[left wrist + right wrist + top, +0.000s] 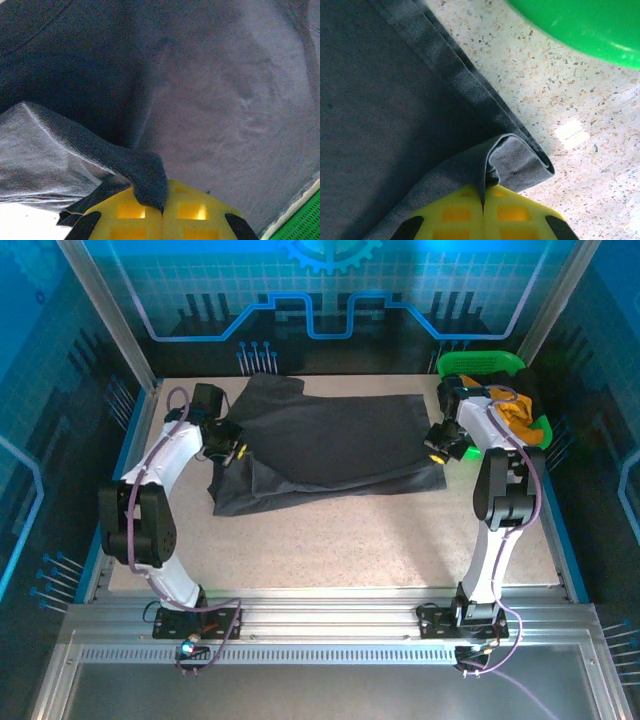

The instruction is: Fold and stack the t-shirts

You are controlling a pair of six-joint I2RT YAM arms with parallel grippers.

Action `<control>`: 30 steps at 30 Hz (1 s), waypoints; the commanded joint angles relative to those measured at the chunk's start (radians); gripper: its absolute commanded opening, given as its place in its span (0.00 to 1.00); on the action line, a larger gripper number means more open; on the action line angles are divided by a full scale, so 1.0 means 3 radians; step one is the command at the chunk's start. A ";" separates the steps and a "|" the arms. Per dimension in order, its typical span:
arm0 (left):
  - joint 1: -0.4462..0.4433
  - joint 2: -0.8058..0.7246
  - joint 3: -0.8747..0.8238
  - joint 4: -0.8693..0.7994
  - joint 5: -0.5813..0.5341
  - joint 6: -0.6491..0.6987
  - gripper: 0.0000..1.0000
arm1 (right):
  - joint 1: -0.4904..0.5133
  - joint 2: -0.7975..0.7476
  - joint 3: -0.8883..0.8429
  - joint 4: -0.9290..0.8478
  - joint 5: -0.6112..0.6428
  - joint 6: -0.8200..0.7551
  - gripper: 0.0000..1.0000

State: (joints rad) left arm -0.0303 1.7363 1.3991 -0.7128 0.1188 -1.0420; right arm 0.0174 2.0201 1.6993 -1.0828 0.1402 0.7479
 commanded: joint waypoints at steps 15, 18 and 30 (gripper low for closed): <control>0.0076 0.0838 0.1003 -0.0090 -0.0154 0.0646 0.00 | -0.0030 0.0263 0.0301 -0.0164 0.0112 0.0109 0.00; 0.0081 0.0902 0.1036 -0.0120 -0.0186 0.0697 0.00 | -0.0027 0.0328 0.0325 -0.0143 0.0051 0.0086 0.00; 0.0275 -0.0096 -0.0034 -0.0344 -0.0401 0.0573 0.59 | -0.0024 -0.0012 0.0108 -0.0159 0.0104 -0.0360 0.51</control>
State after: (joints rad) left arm 0.0040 1.8744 1.5154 -0.7490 0.0303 -0.8200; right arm 0.0166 2.1242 1.7908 -1.1019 0.1543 0.6777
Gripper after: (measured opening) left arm 0.596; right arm 0.505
